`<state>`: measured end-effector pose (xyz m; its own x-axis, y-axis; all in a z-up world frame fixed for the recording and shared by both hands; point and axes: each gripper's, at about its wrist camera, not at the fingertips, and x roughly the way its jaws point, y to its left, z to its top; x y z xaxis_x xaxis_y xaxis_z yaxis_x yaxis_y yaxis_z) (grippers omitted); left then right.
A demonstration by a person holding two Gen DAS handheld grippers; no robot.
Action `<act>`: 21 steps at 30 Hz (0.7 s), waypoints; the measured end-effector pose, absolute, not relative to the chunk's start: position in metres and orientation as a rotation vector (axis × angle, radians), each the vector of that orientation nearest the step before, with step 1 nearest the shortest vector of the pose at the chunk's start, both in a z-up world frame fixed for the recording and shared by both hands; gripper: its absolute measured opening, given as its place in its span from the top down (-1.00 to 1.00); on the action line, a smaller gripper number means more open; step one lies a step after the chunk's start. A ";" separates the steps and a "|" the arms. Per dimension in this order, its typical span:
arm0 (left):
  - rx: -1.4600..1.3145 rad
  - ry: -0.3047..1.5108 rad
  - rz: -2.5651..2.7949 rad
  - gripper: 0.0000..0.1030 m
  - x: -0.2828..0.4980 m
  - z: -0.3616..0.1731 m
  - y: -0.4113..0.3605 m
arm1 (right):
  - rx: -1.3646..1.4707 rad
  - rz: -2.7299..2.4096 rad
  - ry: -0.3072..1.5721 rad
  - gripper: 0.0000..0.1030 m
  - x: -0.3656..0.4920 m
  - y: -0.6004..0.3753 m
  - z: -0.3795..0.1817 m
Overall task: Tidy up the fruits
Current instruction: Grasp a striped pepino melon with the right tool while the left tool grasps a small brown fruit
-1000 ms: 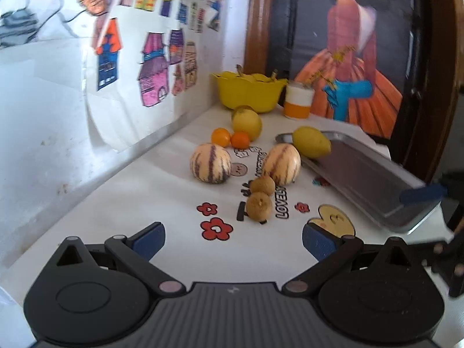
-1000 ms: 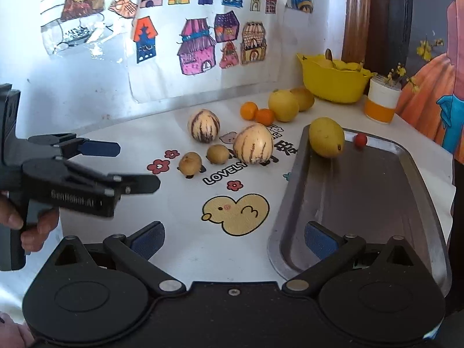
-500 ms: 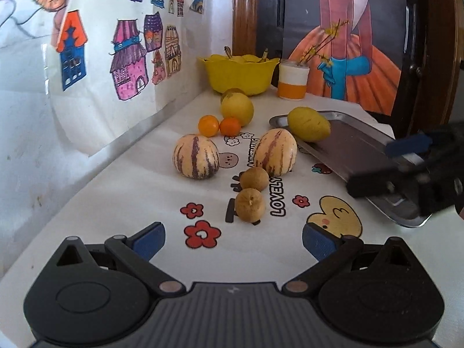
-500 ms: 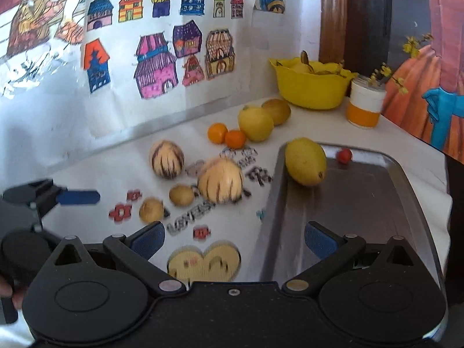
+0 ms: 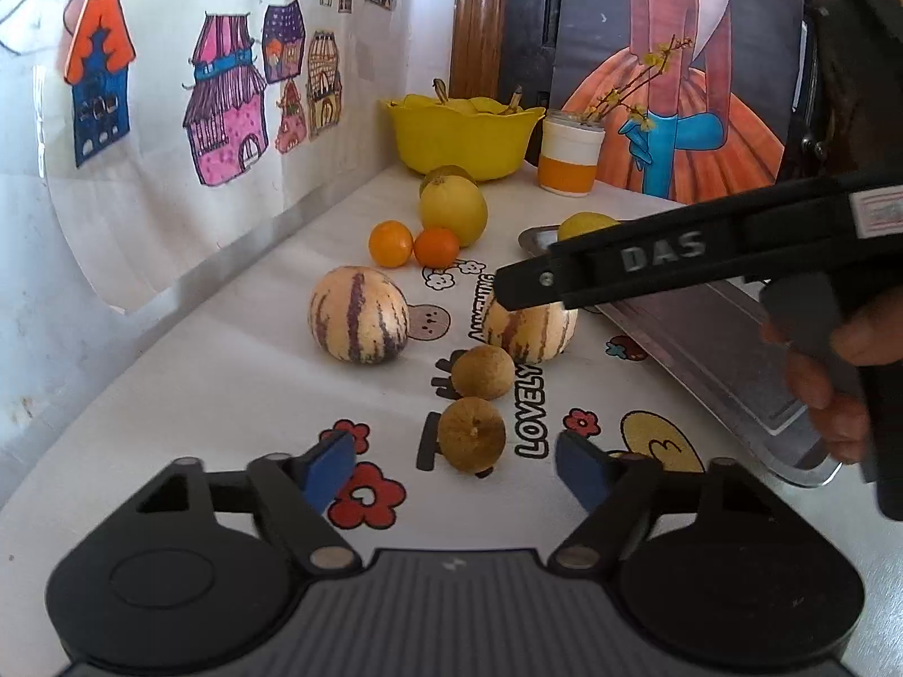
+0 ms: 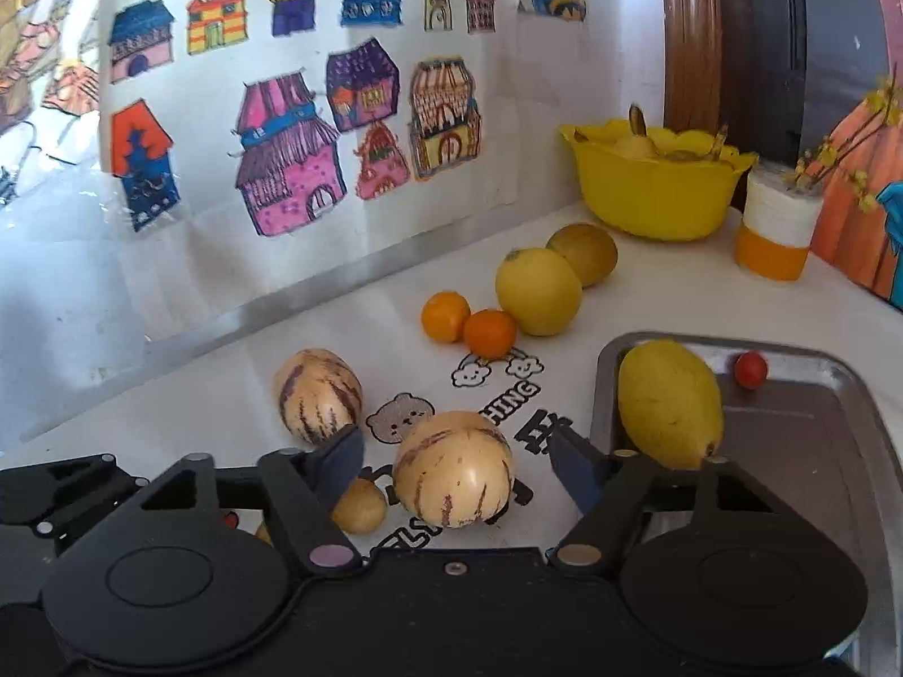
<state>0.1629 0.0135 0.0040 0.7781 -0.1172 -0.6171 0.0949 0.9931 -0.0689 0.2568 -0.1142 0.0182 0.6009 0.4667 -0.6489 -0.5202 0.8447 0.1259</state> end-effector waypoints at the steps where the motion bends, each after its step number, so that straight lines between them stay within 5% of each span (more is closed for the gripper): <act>1: -0.035 0.666 -0.114 -0.46 0.164 0.004 0.013 | -0.076 0.572 0.740 -0.31 0.259 -0.113 0.015; 13: -0.040 0.657 -0.108 0.44 0.168 0.004 0.009 | -0.012 0.601 0.789 -0.09 0.268 -0.117 -0.005; 21: -0.087 0.688 -0.087 0.45 0.171 0.011 0.009 | 0.044 0.634 0.761 -0.07 0.263 -0.130 -0.001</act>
